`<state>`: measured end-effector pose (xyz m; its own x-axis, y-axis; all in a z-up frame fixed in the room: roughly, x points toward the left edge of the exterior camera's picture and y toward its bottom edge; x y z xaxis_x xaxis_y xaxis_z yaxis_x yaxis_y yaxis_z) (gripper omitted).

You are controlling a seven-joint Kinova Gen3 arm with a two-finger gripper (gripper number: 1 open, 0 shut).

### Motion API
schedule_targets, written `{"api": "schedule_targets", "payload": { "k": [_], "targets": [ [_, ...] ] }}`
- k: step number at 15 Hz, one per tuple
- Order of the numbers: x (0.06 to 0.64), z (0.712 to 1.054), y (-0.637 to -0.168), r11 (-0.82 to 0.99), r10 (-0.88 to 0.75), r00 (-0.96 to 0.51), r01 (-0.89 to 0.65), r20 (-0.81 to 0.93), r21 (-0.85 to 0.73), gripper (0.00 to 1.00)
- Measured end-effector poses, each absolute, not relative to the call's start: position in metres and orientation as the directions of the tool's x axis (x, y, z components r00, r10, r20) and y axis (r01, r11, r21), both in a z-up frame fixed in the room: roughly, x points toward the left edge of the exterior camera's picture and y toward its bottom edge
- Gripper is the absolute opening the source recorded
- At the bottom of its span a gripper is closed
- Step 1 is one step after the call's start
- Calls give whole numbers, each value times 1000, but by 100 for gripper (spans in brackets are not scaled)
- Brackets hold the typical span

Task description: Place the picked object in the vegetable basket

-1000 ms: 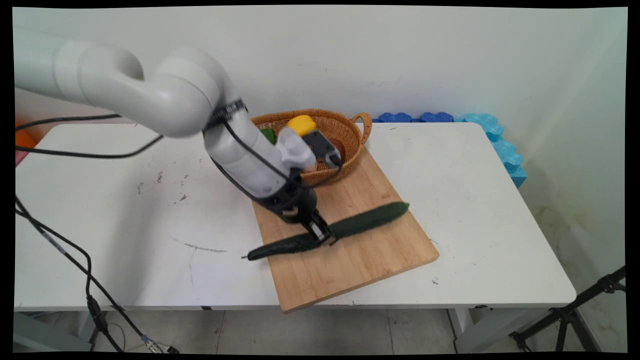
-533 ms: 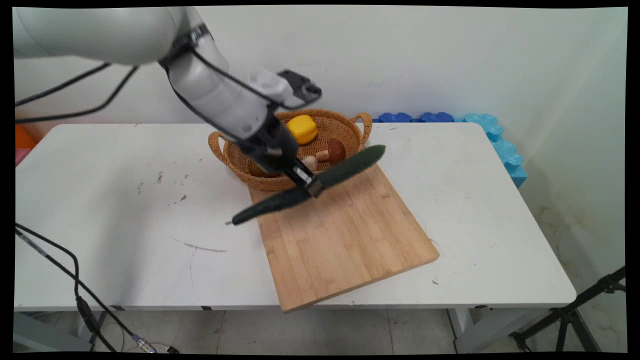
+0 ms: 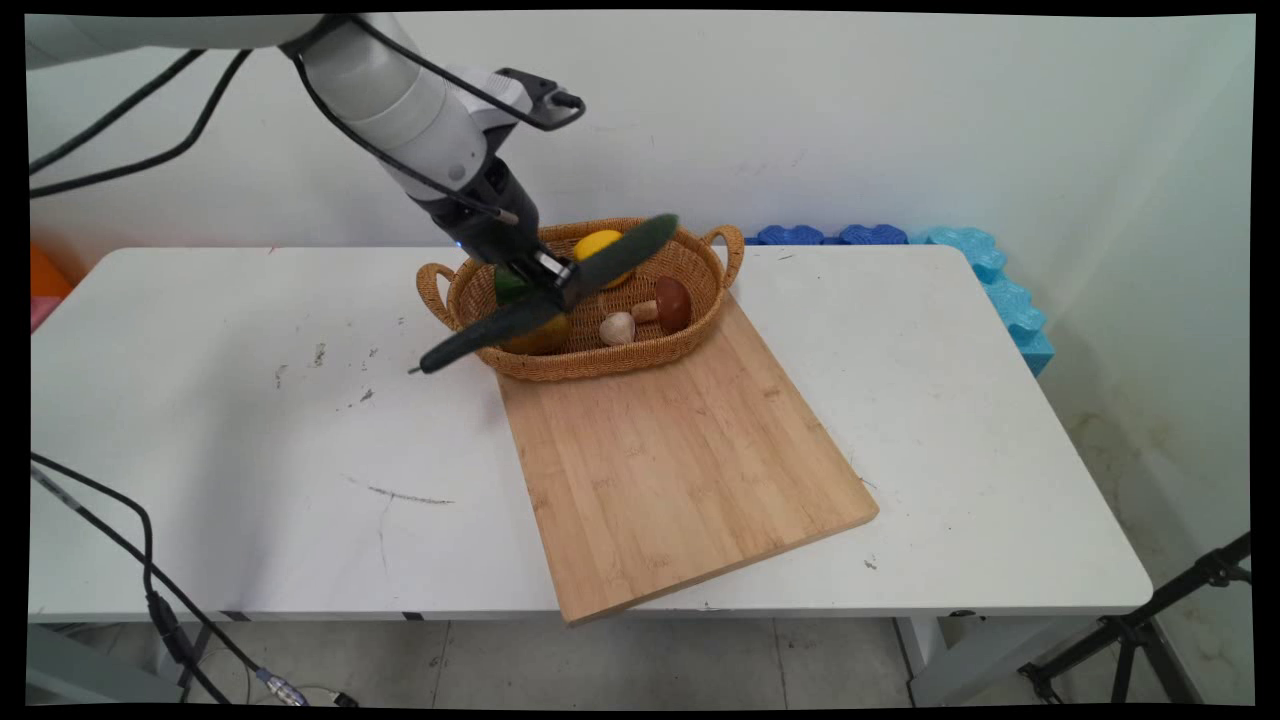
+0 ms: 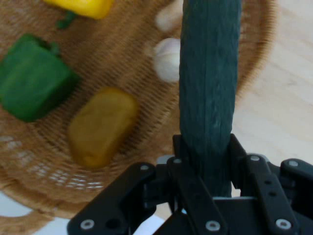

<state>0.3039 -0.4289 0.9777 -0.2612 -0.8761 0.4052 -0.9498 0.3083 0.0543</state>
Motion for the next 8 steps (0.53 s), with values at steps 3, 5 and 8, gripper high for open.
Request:
{"api": "schedule_targets", "payload": {
  "k": [3, 5, 8],
  "targets": [
    [318, 968, -447, 261, -887, -232, -965, 398, 18, 0],
    [325, 959, -460, 243, -891, -226, -970, 393, -9, 0],
    [330, 945, -475, 256, -888, -252, -966, 383, -42, 0]
  ]
}}
